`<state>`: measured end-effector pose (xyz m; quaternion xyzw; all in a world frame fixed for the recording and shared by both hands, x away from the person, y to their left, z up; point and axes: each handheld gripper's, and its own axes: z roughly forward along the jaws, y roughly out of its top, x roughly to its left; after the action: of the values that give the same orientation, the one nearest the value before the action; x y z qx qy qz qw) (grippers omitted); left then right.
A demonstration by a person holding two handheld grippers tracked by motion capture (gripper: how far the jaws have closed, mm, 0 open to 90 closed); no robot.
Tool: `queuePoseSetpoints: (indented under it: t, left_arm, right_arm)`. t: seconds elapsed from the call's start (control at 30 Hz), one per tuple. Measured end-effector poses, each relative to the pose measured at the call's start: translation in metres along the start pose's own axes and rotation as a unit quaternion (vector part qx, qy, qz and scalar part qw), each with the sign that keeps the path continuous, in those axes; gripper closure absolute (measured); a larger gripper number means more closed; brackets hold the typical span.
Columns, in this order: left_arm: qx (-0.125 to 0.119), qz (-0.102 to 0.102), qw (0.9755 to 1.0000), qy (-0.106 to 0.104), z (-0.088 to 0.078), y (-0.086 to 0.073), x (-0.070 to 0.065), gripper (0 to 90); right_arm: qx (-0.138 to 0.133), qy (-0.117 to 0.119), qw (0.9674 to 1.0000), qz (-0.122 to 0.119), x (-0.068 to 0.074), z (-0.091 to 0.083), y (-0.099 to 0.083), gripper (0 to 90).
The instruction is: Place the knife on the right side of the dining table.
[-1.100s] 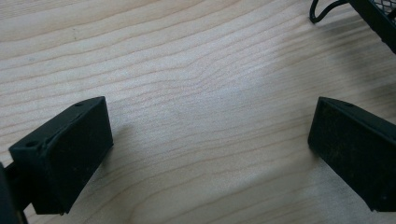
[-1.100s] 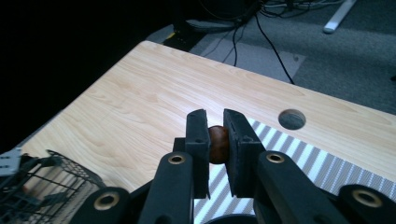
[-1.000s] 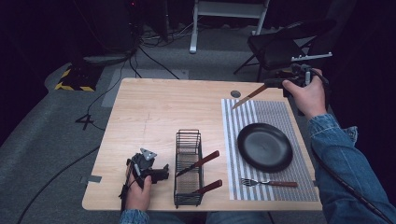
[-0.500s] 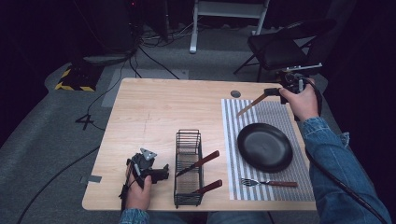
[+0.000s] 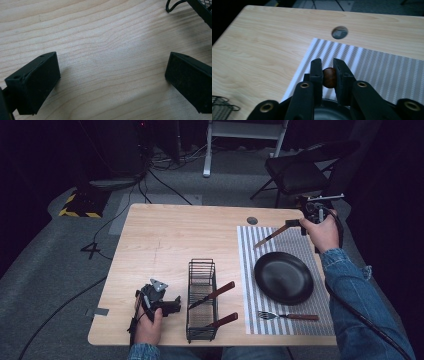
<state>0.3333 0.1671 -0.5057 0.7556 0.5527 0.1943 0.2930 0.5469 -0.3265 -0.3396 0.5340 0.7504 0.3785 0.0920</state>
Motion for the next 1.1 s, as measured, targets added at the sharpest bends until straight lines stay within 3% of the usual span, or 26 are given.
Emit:
queuePoseSetpoints:
  t: [0.07, 0.23, 0.47, 0.97, 1.1]
  left_arm:
    - [0.0, 0.0, 1.0, 0.0, 0.0, 0.0, 0.0, 0.0]
    - [0.0, 0.0, 1.0, 0.0, 0.0, 0.0, 0.0, 0.0]
    - [-0.001, 0.0, 1.0, 0.0, 0.0, 0.0, 0.0, 0.0]
    - [0.0, 0.0, 1.0, 0.0, 0.0, 0.0, 0.0, 0.0]
    - [0.0, 0.001, 1.0, 0.0, 0.0, 0.0, 0.0, 0.0]
  right_arm:
    - [0.0, -0.006, 1.0, 0.002, -0.002, 0.0, -0.001, 76.5]
    - [-0.005, -0.046, 0.9989, 0.012, -0.011, 0.004, -0.008, 71.6]
    - [-0.003, -0.078, 0.997, 0.005, -0.021, 0.01, -0.016, 65.7]
    - [0.01, -0.104, 0.9942, 0.027, -0.043, 0.019, -0.036, 56.7]
    - [0.014, -0.105, 0.9934, 0.043, -0.049, 0.022, -0.042, 54.9]
